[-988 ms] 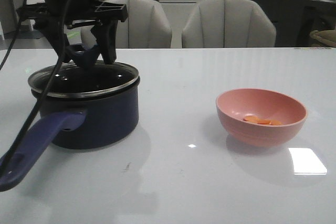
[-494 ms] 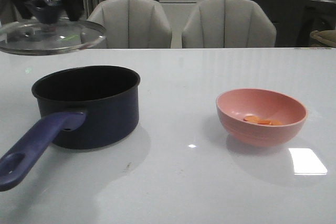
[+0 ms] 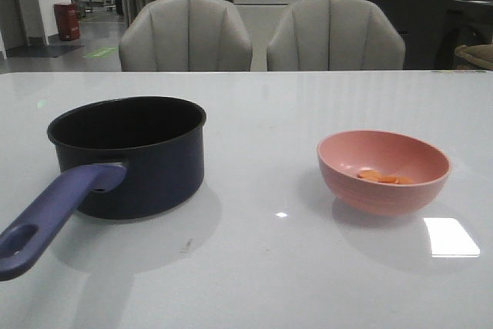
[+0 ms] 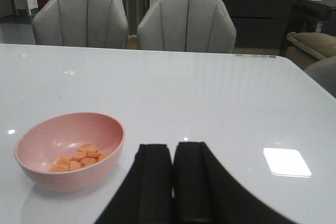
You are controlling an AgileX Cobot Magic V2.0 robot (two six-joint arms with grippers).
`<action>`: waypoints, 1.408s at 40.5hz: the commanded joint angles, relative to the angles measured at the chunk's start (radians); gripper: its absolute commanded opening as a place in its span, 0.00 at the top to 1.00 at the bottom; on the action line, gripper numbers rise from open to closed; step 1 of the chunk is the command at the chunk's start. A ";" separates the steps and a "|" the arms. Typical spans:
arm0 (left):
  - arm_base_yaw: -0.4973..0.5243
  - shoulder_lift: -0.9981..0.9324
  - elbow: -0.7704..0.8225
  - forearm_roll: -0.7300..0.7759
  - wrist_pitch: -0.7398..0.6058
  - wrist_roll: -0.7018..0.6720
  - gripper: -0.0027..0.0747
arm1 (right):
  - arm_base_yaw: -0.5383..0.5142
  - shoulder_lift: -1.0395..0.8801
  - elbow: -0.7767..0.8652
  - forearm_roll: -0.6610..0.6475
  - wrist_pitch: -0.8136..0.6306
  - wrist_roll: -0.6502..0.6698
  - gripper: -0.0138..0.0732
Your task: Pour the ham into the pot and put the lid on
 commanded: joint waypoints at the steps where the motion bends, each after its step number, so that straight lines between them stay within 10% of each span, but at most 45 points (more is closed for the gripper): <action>1: 0.067 -0.046 0.046 -0.107 -0.150 0.055 0.53 | -0.005 -0.019 -0.005 -0.010 -0.080 -0.001 0.67; 42: 0.097 0.334 0.156 -0.076 -0.261 0.069 0.52 | -0.005 -0.019 -0.005 -0.010 -0.080 -0.001 0.67; 51: 0.081 0.337 0.141 -0.041 -0.241 0.069 0.17 | -0.005 -0.019 -0.005 -0.010 -0.080 -0.001 0.67; 57: 0.064 0.329 0.105 -0.041 -0.215 0.069 0.13 | -0.005 -0.019 -0.005 -0.010 -0.080 -0.001 0.67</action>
